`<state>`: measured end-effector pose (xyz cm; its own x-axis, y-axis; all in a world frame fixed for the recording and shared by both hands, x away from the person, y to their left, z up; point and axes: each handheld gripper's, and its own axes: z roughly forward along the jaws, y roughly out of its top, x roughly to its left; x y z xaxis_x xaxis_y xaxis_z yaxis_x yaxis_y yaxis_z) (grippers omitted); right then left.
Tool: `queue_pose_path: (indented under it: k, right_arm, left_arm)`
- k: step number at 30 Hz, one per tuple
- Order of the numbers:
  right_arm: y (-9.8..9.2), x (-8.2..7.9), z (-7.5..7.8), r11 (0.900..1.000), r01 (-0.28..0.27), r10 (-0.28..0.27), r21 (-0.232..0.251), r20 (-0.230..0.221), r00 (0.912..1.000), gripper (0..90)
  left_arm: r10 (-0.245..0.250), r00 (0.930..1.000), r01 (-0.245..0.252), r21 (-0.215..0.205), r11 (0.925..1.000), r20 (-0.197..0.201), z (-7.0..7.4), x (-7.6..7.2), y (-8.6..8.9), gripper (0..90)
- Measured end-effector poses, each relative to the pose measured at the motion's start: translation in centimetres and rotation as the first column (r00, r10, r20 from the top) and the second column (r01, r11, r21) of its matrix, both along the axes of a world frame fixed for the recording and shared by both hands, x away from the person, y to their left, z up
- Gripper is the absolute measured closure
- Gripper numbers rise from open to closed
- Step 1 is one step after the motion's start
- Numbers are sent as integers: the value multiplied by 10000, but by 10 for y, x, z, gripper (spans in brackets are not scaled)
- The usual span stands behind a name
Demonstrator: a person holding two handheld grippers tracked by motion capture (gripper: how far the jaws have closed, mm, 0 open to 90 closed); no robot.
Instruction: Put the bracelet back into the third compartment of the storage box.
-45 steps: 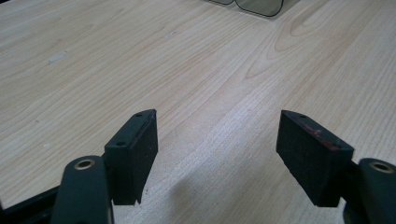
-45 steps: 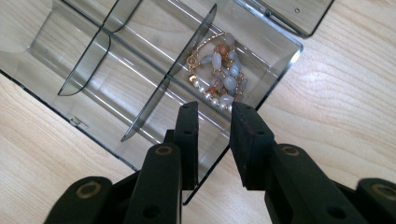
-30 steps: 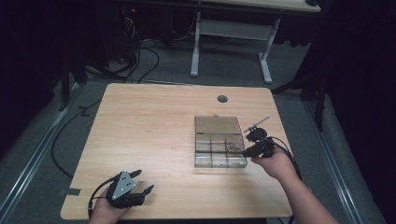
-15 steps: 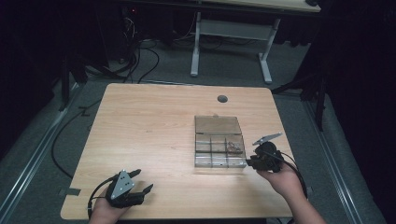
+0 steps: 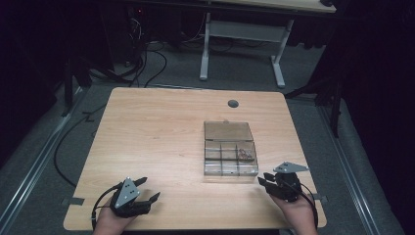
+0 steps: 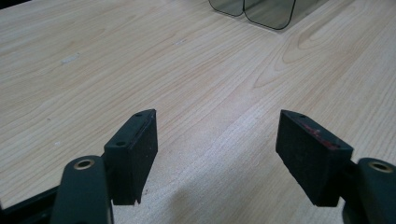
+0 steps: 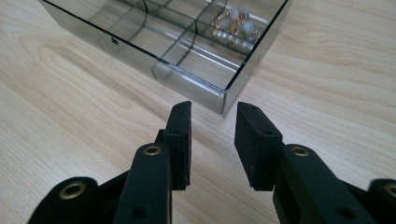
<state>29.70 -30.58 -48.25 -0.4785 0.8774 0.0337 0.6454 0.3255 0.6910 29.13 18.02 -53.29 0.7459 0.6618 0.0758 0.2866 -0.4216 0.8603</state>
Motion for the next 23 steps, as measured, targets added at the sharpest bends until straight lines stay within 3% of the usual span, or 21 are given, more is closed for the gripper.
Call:
queue_pose_path:
  k: [3,12,16,20,23]
  right_arm:
    - [2,-6,-9,9997,56,-68,220,574,9983,623]
    - [2,-12,-40,9944,145,-294,1048,1418,9895,545]
    - [1,-13,-45,9923,81,-269,1235,1517,9881,536]
    - [4,-14,-45,9954,3,-160,955,1630,9865,532]
    - [3,-14,-45,9948,14,-178,1022,1593,9871,530]
  left_arm:
    - [51,10000,-52,8,10000,32,0,0,0,300]
    - [321,9995,-321,-38,9995,50,0,0,0,297]
    - [379,9992,-379,17,9993,84,0,0,-1,298]
    - [443,9990,-444,124,9989,78,0,1,-2,298]
    - [442,9990,-443,140,9989,77,0,1,-2,298]
